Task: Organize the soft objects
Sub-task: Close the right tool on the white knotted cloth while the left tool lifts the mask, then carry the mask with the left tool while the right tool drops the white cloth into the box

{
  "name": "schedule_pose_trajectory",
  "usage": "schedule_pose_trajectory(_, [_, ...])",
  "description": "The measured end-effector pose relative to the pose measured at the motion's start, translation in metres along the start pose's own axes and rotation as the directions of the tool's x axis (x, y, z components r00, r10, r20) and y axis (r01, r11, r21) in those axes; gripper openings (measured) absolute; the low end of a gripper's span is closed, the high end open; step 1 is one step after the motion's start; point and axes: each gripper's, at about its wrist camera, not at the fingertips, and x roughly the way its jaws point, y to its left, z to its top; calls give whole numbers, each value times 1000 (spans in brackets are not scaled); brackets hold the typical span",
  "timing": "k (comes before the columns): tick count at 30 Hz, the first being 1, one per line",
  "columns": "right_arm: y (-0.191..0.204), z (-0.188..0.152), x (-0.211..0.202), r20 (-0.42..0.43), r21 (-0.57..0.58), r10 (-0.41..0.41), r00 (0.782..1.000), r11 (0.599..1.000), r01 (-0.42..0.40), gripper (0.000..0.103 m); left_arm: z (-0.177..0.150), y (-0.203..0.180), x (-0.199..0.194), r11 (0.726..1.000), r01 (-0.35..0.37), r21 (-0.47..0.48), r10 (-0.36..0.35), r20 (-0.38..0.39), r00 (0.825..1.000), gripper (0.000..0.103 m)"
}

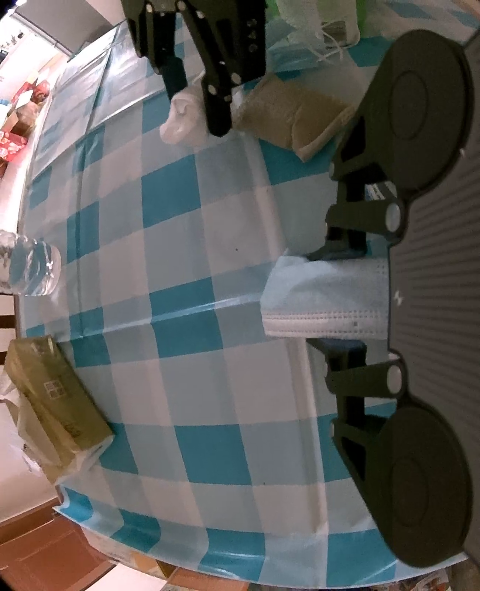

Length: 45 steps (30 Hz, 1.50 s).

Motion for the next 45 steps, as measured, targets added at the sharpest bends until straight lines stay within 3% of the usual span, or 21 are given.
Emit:
schedule_pose_trajectory(12, [12,-1,-57,99,12,38,994,999,-40,52,-7,1,-41,1000,-20,12,19,78,997,34])
schedule_pose_trajectory(28, [61,-48,-120,141,-2,67,988,998,-68,52,-55,-22,-113,996,-5,94,-10,163,987,34])
schedule_pose_trajectory(35, [78,-87,-141,169,90,40,985,994,-56,52,-84,-41,-132,988,9,152,-36,177,984,34])
schedule_pose_trajectory(45, [93,-181,-167,192,290,-21,981,956,-36,52,-124,-88,-148,956,30,293,-91,196,976,34])
